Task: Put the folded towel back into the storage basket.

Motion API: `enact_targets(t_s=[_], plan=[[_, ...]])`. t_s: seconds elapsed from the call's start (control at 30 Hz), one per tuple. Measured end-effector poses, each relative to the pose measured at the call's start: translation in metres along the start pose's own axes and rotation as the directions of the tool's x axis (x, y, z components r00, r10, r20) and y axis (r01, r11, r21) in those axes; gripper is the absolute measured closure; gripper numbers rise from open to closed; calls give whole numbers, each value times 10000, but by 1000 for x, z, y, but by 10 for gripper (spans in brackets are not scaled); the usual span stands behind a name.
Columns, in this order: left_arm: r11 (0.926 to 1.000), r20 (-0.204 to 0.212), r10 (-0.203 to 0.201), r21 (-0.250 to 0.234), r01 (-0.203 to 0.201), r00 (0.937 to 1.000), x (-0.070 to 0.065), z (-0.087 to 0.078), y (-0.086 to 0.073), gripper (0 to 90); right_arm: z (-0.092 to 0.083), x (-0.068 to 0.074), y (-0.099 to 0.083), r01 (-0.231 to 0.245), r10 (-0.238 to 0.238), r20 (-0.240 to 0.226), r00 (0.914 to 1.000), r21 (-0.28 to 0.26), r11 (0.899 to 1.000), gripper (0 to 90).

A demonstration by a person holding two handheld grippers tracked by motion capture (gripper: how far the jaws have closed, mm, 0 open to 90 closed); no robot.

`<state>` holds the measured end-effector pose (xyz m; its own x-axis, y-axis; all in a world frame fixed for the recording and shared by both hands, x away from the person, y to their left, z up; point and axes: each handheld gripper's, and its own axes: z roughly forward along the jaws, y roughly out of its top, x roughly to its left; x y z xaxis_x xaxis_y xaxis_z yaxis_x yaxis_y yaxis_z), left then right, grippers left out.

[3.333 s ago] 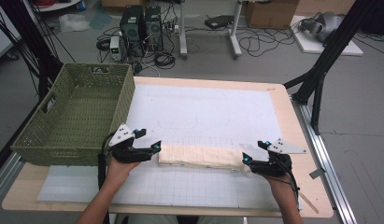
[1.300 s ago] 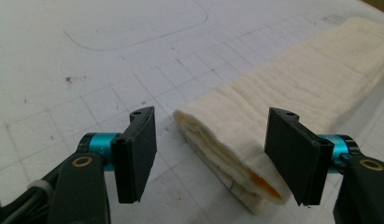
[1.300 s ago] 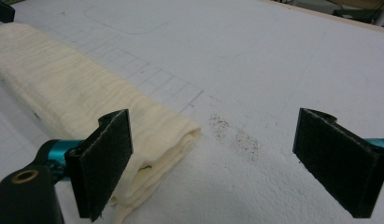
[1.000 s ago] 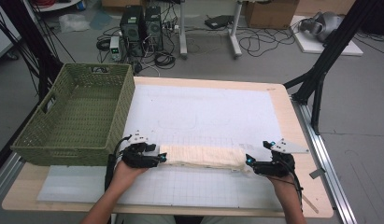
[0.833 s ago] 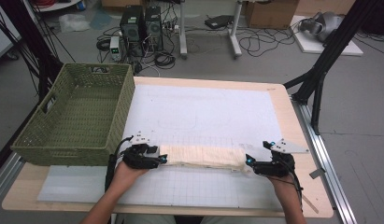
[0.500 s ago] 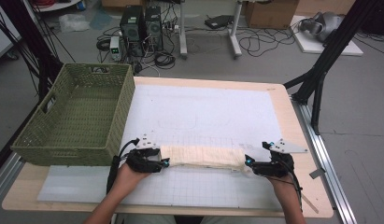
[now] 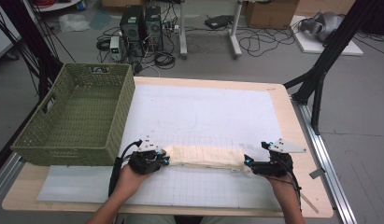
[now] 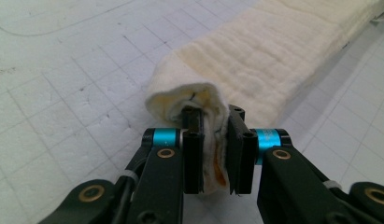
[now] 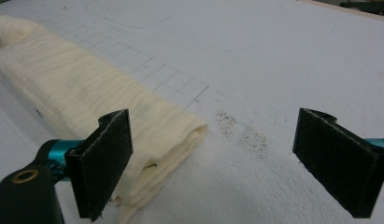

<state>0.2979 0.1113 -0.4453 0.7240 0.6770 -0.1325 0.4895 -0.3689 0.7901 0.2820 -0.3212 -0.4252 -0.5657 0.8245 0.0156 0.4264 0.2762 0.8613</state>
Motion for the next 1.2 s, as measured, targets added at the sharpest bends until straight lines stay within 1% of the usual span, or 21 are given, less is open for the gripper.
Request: enact_targets(t_s=[0.07,0.13,0.23,0.3,0.43,0.5,0.57,0.67,0.7,0.77,0.8,0.9,0.97,1.0,1.03,1.1,1.2], plan=[[9991,87,-236,-361,239,9997,2,-3,1,794,1,-1,0,-183,183,-13,9998,19,9998,113],[9956,213,-519,-771,534,9984,5,-7,3,795,2,-1,0,-352,353,-78,9993,82,9993,113],[9925,274,-673,-1004,697,9974,8,-10,3,794,3,-1,-1,-418,423,-232,9988,221,9989,113],[9924,294,-709,-990,735,9971,8,-9,3,794,3,-1,-1,-401,409,-279,9988,299,9987,113],[9922,269,-694,-1015,718,9972,8,-9,3,793,9,4,-2,-248,287,-529,9982,727,9970,122],[9927,267,-660,-998,683,9975,9,-10,3,792,13,7,-2,-212,273,-715,9971,852,9961,164],[9925,255,-684,-996,706,9973,9,-10,2,791,15,10,-2,-187,262,-767,9967,967,9951,199],[9927,281,-689,-977,713,9972,10,-10,2,789,20,14,-3,-140,253,-996,9947,1126,9935,266],[9927,281,-696,-967,720,9972,10,-10,2,789,21,15,-3,-56,198,-1120,9935,1262,9920,305],[9929,281,-699,-948,723,9972,11,-10,2,788,25,17,-4,129,62,-1285,9917,1474,9890,352],[9927,281,-722,-949,745,9970,11,-10,2,788,25,19,-5,137,85,-1380,9904,1585,9873,366],[9925,297,-749,-943,773,9968,11,-10,1,787,26,19,-5,237,-1,-1388,9903,1683,9854,390],[9930,312,-748,-896,773,9967,11,-9,1,785,26,19,-6,338,-60,-1490,9888,1844,9823,431],[9931,314,-745,-890,770,9967,11,-9,1,784,27,20,-7,495,-189,-1562,9876,1948,9796,453],[9930,300,-739,-898,763,9968,11,-9,1,784,27,20,-8,534,-202,-1631,9864,2016,9780,476],[9931,281,-735,-897,757,9969,11,-9,1,784,27,21,-8,561,-211,-1697,9853,2041,9773,488],[9936,246,-741,-839,759,9970,12,-9,1,783,28,22,-8,403,-28,-1780,9840,2074,9774,495]])
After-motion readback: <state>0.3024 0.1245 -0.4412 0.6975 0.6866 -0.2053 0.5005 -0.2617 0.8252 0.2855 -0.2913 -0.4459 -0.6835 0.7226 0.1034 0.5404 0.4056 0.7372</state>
